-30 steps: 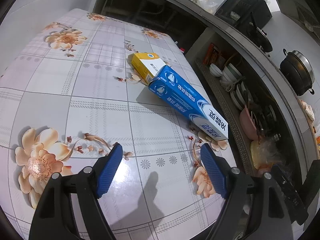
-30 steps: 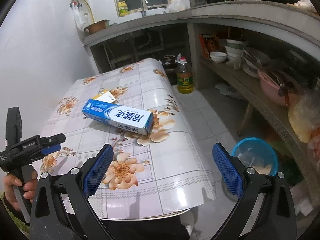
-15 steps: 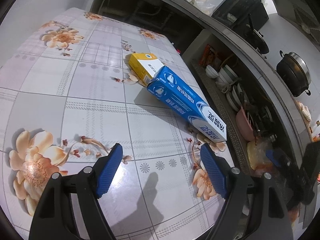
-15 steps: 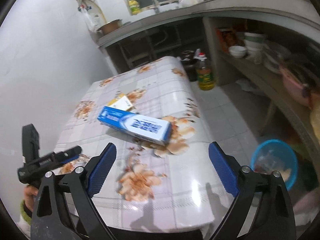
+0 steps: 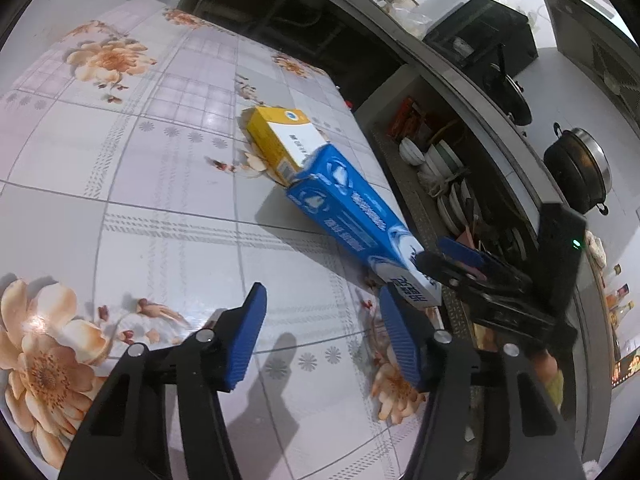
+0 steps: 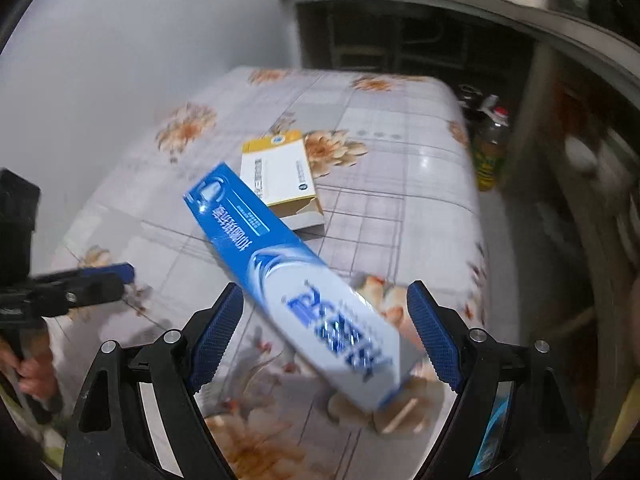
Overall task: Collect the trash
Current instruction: 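Grasp the blue toothpaste box with the left tool while the right tool grasps the yellow medicine box, then lift both boxes and adjust the toothpaste box grip in the left tool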
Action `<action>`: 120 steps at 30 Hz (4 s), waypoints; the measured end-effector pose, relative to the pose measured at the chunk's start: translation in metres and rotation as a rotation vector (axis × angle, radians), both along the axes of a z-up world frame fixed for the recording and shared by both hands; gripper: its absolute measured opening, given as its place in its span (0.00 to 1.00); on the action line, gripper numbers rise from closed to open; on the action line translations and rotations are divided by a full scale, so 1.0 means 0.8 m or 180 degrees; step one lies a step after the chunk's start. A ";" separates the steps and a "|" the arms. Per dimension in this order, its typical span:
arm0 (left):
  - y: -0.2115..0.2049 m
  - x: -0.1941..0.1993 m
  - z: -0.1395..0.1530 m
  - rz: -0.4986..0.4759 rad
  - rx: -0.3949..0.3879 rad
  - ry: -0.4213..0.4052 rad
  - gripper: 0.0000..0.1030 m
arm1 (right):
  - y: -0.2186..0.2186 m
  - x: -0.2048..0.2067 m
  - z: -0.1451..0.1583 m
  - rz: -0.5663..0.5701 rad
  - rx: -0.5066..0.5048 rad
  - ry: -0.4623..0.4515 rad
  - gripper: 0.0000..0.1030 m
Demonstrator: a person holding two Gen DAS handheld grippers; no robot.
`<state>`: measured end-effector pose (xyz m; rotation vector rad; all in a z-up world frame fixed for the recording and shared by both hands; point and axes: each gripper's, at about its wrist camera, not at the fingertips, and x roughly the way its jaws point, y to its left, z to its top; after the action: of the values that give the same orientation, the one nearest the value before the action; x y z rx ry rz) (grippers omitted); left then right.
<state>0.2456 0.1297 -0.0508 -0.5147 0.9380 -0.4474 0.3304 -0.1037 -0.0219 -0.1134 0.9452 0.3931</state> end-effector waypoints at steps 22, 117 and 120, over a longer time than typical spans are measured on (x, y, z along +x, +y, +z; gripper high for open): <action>0.045 -0.012 0.003 0.0316 0.0004 0.0020 0.53 | 0.052 -0.049 -0.042 -0.0031 0.1036 0.1018 0.43; -0.083 -0.042 -0.010 -0.0398 0.1876 -0.0351 0.49 | -0.070 -0.165 -0.036 -0.1355 0.0829 0.0454 0.84; -0.082 -0.042 -0.011 -0.0349 0.1900 -0.0368 0.47 | -0.069 -0.164 -0.036 -0.1343 0.0815 0.0420 0.84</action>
<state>0.2117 0.0642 -0.0597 0.1042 0.9368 -0.2709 0.1993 -0.1591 -0.0508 0.3450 1.0113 0.1281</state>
